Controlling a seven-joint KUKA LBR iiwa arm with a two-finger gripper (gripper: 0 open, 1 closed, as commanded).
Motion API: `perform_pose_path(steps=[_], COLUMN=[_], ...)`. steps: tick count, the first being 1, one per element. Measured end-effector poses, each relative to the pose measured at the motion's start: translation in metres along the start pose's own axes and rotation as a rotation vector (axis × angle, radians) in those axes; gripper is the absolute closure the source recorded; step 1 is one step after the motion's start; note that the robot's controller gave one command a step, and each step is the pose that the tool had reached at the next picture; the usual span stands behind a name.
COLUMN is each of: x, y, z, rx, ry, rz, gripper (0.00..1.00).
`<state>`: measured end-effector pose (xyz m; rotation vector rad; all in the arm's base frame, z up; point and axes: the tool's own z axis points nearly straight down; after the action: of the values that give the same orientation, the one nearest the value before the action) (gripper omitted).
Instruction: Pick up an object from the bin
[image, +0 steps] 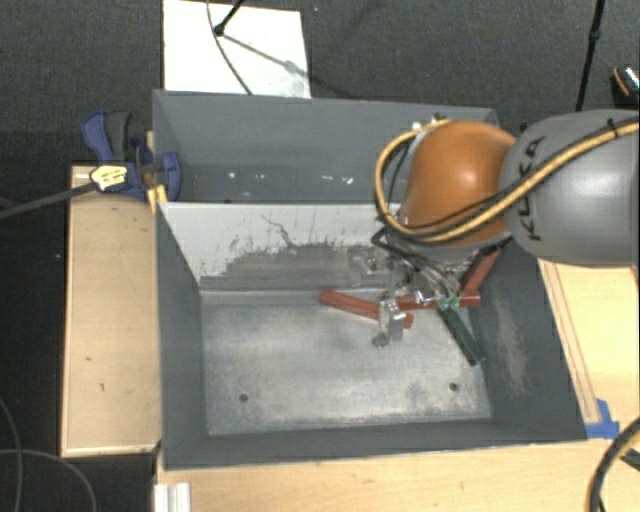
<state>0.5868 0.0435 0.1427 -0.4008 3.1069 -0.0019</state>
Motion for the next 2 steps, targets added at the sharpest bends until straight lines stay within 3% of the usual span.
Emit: perform_pose_path(steps=[1, 2], x=[0.005, 0.012], y=[-0.036, -0.056], z=[0.056, 0.073], rx=[-0.002, -0.003], ry=[0.011, 0.008], rz=[0.011, 0.011], gripper=[0.0, 0.0])
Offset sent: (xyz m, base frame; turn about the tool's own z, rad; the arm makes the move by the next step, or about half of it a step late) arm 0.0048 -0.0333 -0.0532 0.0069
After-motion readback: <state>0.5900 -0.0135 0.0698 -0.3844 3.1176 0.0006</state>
